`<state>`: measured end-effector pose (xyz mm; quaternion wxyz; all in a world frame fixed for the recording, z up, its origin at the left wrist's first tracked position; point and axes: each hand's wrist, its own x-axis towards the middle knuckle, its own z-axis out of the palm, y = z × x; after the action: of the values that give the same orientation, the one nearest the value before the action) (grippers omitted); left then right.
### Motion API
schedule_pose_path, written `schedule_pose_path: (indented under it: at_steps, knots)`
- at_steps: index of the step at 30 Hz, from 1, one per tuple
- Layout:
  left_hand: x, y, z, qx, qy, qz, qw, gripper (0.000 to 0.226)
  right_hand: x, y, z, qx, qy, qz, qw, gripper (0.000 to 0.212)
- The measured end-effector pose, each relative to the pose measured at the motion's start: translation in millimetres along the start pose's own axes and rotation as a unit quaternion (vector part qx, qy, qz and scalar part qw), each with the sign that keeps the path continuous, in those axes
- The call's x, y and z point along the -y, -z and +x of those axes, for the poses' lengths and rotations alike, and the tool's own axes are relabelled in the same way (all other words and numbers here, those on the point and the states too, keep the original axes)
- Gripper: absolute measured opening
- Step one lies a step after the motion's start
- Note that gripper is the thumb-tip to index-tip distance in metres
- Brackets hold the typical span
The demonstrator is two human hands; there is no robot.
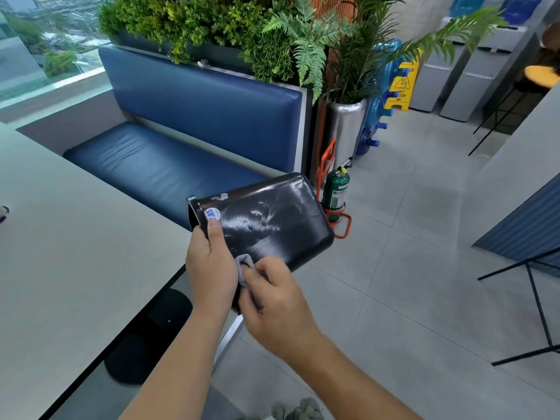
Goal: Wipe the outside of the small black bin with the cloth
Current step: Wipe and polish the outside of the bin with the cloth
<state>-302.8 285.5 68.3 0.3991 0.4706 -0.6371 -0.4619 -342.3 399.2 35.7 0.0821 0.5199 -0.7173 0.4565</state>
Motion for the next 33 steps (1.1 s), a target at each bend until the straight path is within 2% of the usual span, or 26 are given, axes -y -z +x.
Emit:
schedule_pose_path:
  at_steps: [3, 7, 10, 18, 20, 25, 29, 33]
  knots:
    - [5.6, 0.6, 0.2, -0.005, 0.017, -0.043, 0.999, 0.039, -26.0, 11.0, 4.7, -0.025, -0.004, -0.034, 0.999, 0.02]
    - [5.5, 1.8, -0.9, -0.003, 0.009, -0.088, 0.996, 0.033, -81.7, 41.3, 26.6, -0.102, -0.101, -0.105, 0.984, 0.015]
    - [10.3, 5.9, 1.0, 0.031, 0.007, -0.099, 0.995, 0.033, -107.7, 58.3, 42.8, -0.14, -0.135, -0.13, 0.972, 0.016]
    - [12.3, 0.2, -6.1, 0.099, 0.043, -0.172, 0.979, 0.028, -89.1, 34.1, 43.2, -0.118, -0.15, -0.095, 0.977, 0.032]
    - [10.6, -1.2, -6.8, 0.113, 0.056, -0.202, 0.971, 0.029, -73.8, 24.1, 38.7, -0.1, -0.134, -0.084, 0.982, 0.036]
    - [3.1, -6.8, -8.1, 0.13, 0.102, -0.281, 0.946, 0.03, -35.6, -1.0, 29.9, -0.066, -0.032, -0.036, 0.997, 0.039]
    - [1.8, -2.8, -4.4, 0.137, 0.111, -0.319, 0.931, 0.033, -26.1, -5.6, 12.1, -0.009, 0.052, -0.004, 0.999, 0.043]
    - [-3.7, 3.3, -5.2, 0.154, 0.121, -0.344, 0.918, 0.037, -36.3, -0.5, -8.6, 0.013, 0.087, 0.017, 0.996, 0.03]
